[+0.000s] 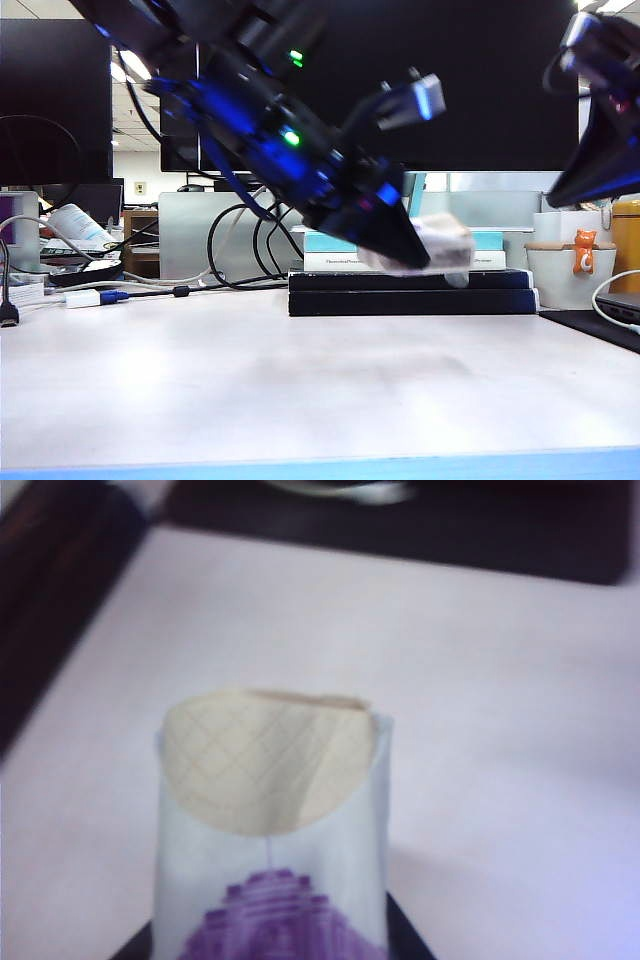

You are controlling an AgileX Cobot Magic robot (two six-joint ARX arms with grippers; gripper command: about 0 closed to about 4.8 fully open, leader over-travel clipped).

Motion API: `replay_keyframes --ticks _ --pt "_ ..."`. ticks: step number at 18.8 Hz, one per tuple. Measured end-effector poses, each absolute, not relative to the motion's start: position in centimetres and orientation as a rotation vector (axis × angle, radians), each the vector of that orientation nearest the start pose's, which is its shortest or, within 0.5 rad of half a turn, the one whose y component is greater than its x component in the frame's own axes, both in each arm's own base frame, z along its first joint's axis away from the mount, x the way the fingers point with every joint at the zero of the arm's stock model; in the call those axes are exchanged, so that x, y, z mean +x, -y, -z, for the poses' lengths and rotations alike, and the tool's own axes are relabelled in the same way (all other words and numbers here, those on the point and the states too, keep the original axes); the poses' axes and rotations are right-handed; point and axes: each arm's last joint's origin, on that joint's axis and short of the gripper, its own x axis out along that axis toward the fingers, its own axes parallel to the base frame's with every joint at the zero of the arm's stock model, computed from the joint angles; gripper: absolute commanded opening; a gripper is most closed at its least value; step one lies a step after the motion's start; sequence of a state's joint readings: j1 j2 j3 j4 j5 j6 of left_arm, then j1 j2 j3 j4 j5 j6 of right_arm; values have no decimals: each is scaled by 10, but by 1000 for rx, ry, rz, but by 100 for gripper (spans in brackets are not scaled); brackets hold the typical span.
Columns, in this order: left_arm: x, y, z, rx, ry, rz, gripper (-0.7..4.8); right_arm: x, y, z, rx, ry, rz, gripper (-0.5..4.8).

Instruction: Pick up a packet of tissues from the table with the left hand, then take a tissue from it with the right hand.

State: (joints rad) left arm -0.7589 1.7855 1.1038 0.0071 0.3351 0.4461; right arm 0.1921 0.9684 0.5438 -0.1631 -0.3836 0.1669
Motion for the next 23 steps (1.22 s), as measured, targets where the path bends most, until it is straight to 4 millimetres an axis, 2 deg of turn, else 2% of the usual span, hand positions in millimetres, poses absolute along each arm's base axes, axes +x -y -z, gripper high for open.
replay_keyframes --ticks 1,5,10,12,17,23 --pt "269 262 -198 524 -445 1234 232 192 -45 -223 255 -645 -527 171" --pt "270 245 -213 491 -408 1378 232 193 -23 -225 413 -644 -650 170" --pt "263 246 -217 373 -361 1609 232 200 -4 -229 662 -635 -832 171" --pt "261 248 -217 360 -356 1639 232 203 -6 -229 725 -665 -909 171" --pt "260 248 -218 338 -337 1676 232 207 -18 -221 800 -763 -972 169" --pt "261 250 -221 340 -302 1675 232 206 -36 -221 782 -810 -1052 166"
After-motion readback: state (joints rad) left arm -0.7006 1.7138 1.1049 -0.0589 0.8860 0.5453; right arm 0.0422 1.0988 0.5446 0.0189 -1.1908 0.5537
